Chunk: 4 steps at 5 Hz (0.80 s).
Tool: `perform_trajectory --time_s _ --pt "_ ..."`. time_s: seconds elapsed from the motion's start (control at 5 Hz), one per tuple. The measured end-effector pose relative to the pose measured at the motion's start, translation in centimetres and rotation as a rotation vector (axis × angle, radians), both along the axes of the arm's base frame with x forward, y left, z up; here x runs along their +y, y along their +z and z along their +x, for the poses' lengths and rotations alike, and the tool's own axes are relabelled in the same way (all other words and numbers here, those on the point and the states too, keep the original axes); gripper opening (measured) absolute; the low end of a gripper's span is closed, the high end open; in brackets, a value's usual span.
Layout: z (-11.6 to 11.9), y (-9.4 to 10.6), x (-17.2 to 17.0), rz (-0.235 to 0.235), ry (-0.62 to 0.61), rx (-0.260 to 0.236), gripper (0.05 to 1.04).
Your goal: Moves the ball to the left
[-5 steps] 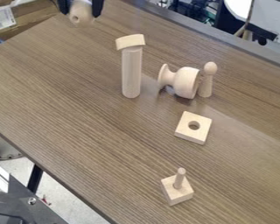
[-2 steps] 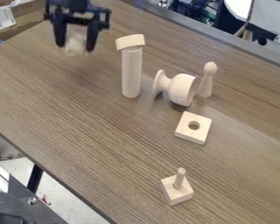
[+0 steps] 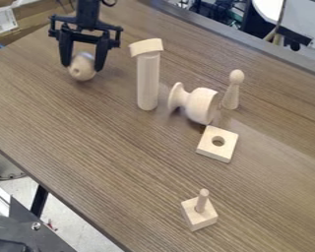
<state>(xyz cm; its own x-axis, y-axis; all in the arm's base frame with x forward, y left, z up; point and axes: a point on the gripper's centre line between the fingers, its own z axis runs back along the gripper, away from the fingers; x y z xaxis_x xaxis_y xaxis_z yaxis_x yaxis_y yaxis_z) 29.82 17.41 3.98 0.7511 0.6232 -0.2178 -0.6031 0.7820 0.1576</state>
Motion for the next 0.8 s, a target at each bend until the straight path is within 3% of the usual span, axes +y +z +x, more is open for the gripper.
perform_trajectory --time_s 0.2,0.6,0.8 --pt "-0.9 -0.8 0.1 -0.038 0.017 0.02 0.999" --pt "-1.3 5.3 -0.7 -0.018 0.003 -0.107 0.999" --pt "-1.5 7.2 -1.1 -0.007 -0.004 -0.162 0.999"
